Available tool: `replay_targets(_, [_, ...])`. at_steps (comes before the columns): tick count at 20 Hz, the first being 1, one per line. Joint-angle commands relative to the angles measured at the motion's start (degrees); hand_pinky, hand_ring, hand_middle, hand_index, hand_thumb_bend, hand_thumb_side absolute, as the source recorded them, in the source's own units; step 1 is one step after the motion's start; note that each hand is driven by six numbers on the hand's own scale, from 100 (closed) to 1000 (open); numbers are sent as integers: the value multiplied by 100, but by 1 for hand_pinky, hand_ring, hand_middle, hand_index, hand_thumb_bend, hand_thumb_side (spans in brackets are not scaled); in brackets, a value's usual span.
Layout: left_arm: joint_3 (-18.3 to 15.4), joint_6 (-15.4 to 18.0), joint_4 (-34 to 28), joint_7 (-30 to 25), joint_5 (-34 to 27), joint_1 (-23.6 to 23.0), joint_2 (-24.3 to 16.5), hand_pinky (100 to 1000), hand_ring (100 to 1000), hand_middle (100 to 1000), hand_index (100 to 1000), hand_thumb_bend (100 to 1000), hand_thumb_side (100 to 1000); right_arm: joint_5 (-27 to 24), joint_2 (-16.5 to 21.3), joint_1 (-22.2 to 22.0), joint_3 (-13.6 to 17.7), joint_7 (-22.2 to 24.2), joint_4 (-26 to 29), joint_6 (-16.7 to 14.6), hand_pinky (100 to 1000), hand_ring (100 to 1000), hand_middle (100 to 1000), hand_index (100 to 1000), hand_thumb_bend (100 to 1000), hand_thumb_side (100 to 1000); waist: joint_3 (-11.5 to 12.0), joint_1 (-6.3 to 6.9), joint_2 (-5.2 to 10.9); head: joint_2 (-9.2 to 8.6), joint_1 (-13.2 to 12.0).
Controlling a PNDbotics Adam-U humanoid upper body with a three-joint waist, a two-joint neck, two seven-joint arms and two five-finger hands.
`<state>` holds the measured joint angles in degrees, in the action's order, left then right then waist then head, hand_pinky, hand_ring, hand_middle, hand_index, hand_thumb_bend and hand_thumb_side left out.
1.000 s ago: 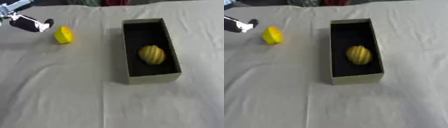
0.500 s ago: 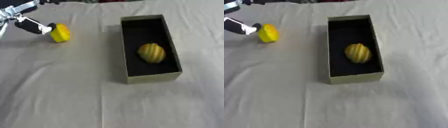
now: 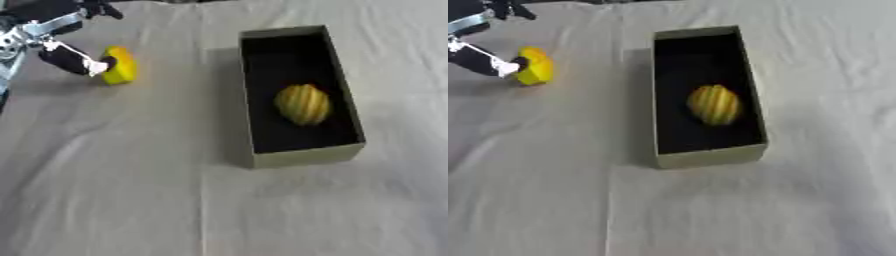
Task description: Pick up objects on the table and place them in the box.
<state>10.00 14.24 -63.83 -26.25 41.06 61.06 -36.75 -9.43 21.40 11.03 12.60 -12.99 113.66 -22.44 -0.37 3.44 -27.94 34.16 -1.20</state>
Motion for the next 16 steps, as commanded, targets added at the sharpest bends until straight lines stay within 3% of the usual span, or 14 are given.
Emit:
replay_targets(1, [-75, -13, 1, -99, 76, 129, -119, 898, 942, 873, 932, 306, 100, 40, 45, 22, 3, 0, 93, 46, 899, 736, 388, 687, 100, 618, 1, -7, 112, -63, -24])
replay_targets(11, [-107, -175, 169, -302, 42, 93, -17, 889, 936, 863, 930, 255, 244, 32, -60, 38, -4, -15, 93, 128, 900, 730, 379, 682, 100, 622, -45, -19, 67, -115, -85])
replay_targets(16, [-55, -283, 292, -481, 653, 79, -6, 859, 907, 807, 904, 371, 389, 22, -101, 55, -19, -23, 93, 152, 900, 727, 377, 680, 100, 623, -64, -19, 47, -109, -120])
